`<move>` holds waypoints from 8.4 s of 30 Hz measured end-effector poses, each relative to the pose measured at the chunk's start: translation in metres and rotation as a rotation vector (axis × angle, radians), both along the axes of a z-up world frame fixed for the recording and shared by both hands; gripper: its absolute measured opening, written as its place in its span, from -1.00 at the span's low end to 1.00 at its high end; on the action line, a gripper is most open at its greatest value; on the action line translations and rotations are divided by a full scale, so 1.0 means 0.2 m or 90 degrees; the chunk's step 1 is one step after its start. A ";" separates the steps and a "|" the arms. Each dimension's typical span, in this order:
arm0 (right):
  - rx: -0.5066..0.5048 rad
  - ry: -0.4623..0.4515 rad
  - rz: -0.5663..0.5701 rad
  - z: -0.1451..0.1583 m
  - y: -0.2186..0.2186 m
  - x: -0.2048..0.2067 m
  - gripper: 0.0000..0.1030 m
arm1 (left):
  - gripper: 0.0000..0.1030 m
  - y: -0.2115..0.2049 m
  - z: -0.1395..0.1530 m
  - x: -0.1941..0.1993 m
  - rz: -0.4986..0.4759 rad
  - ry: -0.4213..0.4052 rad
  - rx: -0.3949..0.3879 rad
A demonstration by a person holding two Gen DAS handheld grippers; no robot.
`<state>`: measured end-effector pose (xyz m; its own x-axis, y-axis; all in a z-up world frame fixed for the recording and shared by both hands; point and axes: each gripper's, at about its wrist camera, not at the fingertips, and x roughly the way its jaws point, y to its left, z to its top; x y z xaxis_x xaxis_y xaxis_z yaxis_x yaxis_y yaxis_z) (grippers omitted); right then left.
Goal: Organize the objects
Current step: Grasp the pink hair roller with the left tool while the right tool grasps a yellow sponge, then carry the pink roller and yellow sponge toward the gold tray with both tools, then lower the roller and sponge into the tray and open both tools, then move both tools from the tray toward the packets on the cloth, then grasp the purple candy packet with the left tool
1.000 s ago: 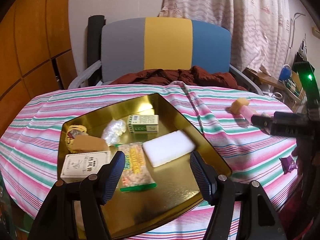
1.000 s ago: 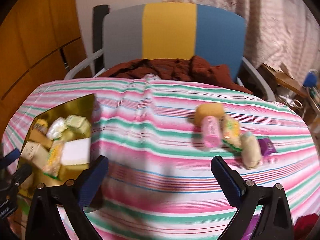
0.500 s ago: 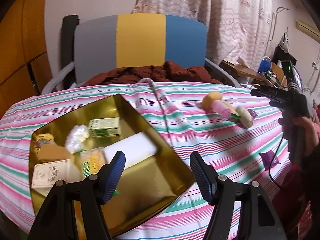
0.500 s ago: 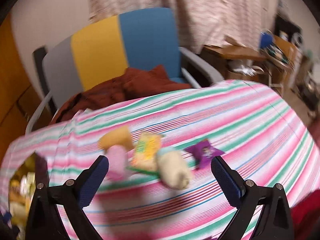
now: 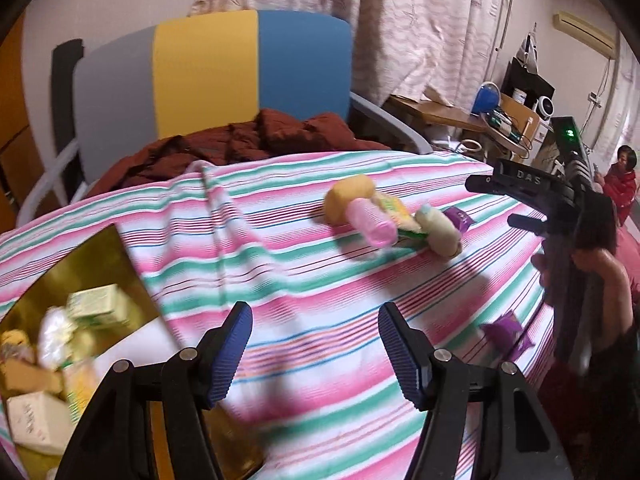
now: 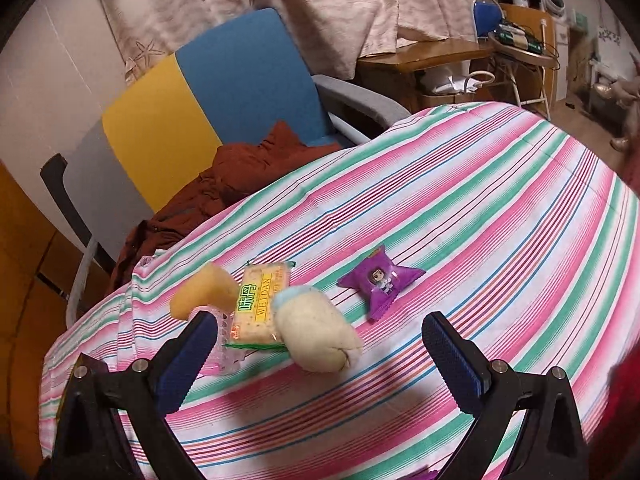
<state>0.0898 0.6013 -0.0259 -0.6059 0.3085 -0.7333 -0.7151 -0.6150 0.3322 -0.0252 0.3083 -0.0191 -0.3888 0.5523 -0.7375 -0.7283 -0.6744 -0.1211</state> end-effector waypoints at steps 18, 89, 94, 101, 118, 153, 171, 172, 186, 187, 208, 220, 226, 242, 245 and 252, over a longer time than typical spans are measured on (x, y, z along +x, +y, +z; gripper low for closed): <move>-0.048 0.012 0.017 -0.03 0.02 -0.01 0.99 | 0.27 0.56 -0.23 -0.35 0.004 -0.179 0.089; -0.160 -0.044 0.342 -0.29 -0.31 -0.42 0.27 | -0.30 0.14 -0.34 0.08 -0.069 -0.157 0.050; -0.146 -0.038 0.343 -0.27 -0.31 -0.40 0.27 | -0.30 0.08 -0.25 0.12 -0.069 -0.137 0.056; -0.131 -0.020 0.352 -0.23 -0.33 -0.38 0.27 | -0.30 -0.09 -0.05 0.14 -0.036 -0.069 0.077; -0.078 -0.010 0.420 -0.10 -0.58 -0.35 0.29 | -0.30 -0.74 0.12 0.09 0.135 0.061 0.041; -0.024 -0.080 0.658 -0.09 -1.70 -0.52 0.77 | -0.02 -1.34 -0.10 -0.02 0.345 -0.038 0.059; 0.096 -0.067 0.593 0.04 -1.68 -0.37 0.95 | -0.02 -1.25 0.04 0.06 0.326 0.049 0.012; 0.099 -0.068 0.589 0.04 -1.68 -0.37 0.96 | -0.02 -1.24 0.05 0.06 0.322 0.050 0.012; 0.090 -0.096 0.477 0.01 -1.33 -0.25 0.97 | -0.02 -1.08 0.08 0.11 0.255 0.064 0.004; 0.087 -0.103 0.458 0.01 -1.28 -0.23 0.98 | -0.02 -1.06 0.08 0.11 0.249 0.063 0.004; -0.186 -0.167 -0.081 -0.25 -0.18 0.32 0.99 | -0.02 -0.87 0.05 0.13 0.164 0.025 0.030; -0.305 -0.013 0.132 -0.19 -0.34 0.04 0.99 | -0.02 -0.81 0.03 0.14 0.143 0.022 0.017; -0.231 -0.040 0.079 -0.16 -0.21 0.09 0.99 | -0.02 -0.76 0.03 0.15 0.118 0.017 0.015; -0.198 0.053 -0.095 -0.16 0.02 0.38 0.99 | -0.02 -0.18 0.01 0.29 -0.087 -0.029 0.007; -0.211 0.060 -0.086 -0.17 0.01 0.36 0.99 | -0.02 -0.06 -0.04 0.31 -0.119 -0.054 -0.003; -0.217 0.071 -0.063 -0.16 -0.02 0.34 0.99 | -0.02 0.15 -0.20 0.27 -0.121 -0.163 -0.011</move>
